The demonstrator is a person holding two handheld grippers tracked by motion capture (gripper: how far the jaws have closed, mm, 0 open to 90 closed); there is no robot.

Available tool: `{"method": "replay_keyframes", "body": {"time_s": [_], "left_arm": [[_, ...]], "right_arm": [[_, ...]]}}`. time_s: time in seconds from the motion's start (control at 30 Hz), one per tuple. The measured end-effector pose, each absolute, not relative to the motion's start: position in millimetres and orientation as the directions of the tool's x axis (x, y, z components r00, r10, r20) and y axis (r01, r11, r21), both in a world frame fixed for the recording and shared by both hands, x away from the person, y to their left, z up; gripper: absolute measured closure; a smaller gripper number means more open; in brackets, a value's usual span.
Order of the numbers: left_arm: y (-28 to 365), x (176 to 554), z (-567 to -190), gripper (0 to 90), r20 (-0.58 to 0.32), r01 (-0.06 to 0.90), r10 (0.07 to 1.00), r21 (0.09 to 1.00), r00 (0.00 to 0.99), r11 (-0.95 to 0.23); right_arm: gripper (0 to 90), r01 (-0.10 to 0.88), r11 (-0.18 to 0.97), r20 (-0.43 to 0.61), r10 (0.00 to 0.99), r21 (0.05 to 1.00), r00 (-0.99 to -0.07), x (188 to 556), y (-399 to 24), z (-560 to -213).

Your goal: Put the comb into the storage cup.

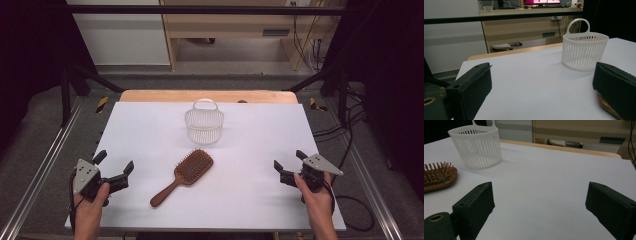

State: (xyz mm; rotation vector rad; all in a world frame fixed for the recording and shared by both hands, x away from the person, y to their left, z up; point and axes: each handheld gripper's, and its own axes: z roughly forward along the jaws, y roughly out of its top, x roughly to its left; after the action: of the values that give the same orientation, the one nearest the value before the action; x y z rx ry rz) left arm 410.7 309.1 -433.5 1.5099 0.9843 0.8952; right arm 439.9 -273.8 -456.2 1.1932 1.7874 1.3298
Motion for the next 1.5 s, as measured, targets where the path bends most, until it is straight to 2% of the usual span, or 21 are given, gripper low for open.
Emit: {"method": "replay_keyframes", "body": {"time_s": [1.5], "left_arm": [[304.8,411.1,-434.8,2.5,0.053,0.132,0.918,0.985,0.392,-0.113]], "right_arm": [[8.1,0.331,0.115,0.050,0.892,0.937,-0.450,439.2,-263.0,-456.4]]}}
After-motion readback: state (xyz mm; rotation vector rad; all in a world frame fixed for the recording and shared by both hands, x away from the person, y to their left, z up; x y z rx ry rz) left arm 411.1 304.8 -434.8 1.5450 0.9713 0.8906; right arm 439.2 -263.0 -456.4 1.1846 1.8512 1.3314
